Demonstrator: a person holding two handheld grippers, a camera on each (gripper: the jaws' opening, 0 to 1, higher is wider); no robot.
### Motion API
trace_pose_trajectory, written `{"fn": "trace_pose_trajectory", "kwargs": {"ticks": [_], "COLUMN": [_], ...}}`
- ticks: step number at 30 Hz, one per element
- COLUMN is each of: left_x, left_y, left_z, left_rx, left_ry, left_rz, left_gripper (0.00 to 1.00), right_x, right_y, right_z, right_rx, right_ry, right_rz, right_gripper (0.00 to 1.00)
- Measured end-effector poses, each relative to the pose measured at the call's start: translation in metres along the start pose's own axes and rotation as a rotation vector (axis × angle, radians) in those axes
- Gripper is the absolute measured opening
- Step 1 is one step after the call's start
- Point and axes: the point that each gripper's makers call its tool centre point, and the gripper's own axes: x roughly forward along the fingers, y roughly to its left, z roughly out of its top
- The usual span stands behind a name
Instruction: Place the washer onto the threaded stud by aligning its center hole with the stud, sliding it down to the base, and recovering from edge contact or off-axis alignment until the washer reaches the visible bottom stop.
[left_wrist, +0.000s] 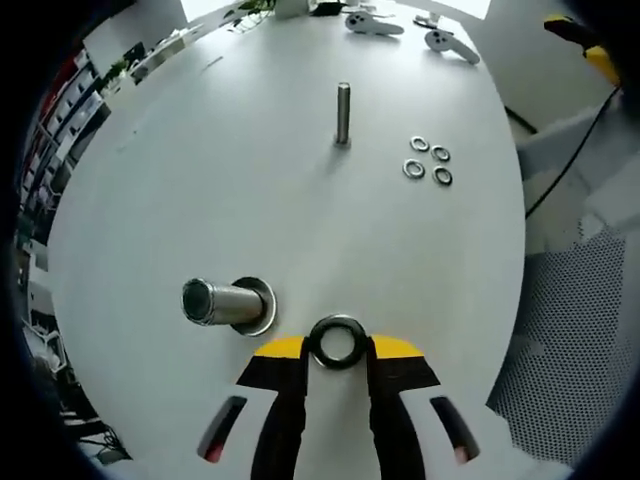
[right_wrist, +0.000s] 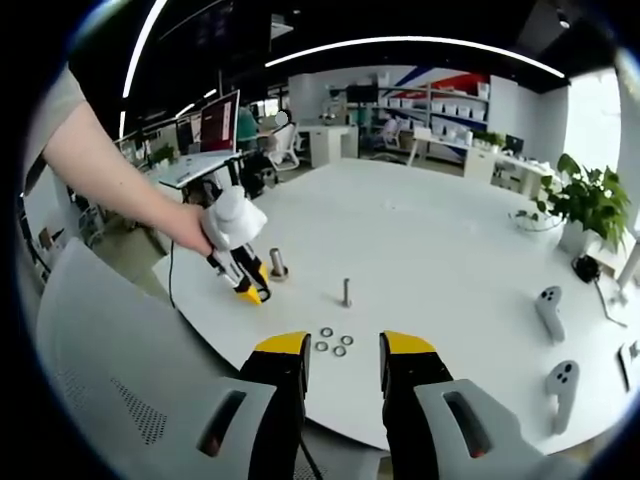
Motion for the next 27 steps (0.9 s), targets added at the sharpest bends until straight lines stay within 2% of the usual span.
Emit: {"fn": "trace_pose_trajectory", "kwargs": {"ticks": [3,5,7,10,16,20,23,25,27], "left_x": [-0.002,-0.004,-0.006,-0.008,-0.009,-0.008,-0.008,-0.008,-0.008], "left_y": [-0.002,-0.003,-0.002,-0.002,-0.004,-0.008,-0.006,-0.007,-0.007], "left_z": [-0.007,-0.010,-0.019,-0.027,-0.026,-0.026,-0.026,-0.029,-0.030], "left_rx": [0.030,0.032,0.018,0.041,0.042,0.092,0.083,0.120,0.119], "left_ry": [0.046,0.062,0.104,0.140,0.118,0.136,0.131,0.141,0.154], "left_rz": [-0.010,-0.016,-0.019,-0.018,-0.022,-0.015,-0.024,-0.033,-0.031], "left_gripper": [0.21,0.21,0.21,0.21,0.24,0.27,0.27,0.27,0.27], "right_x": [0.000,0.000,0.000,0.000,-0.001,-0.001,-0.001,-0.001,-0.001], "right_y": [0.000,0.000,0.000,0.000,-0.001,-0.001,-0.001,-0.002,-0.002], "right_z": [0.000,0.000,0.000,-0.001,0.001,0.001,0.001,0.001,0.001], "right_rx": [-0.002,-0.002,-0.002,-0.004,-0.002,-0.002,0.000,0.000,0.000], "right_ry": [0.001,0.000,0.001,0.002,-0.005,-0.007,-0.007,-0.007,-0.006], "right_rz": [-0.001,0.000,0.000,0.001,-0.003,-0.005,-0.007,-0.007,-0.007], "right_gripper": [0.30,0.30,0.30,0.30,0.30,0.30,0.30,0.30,0.30]}}
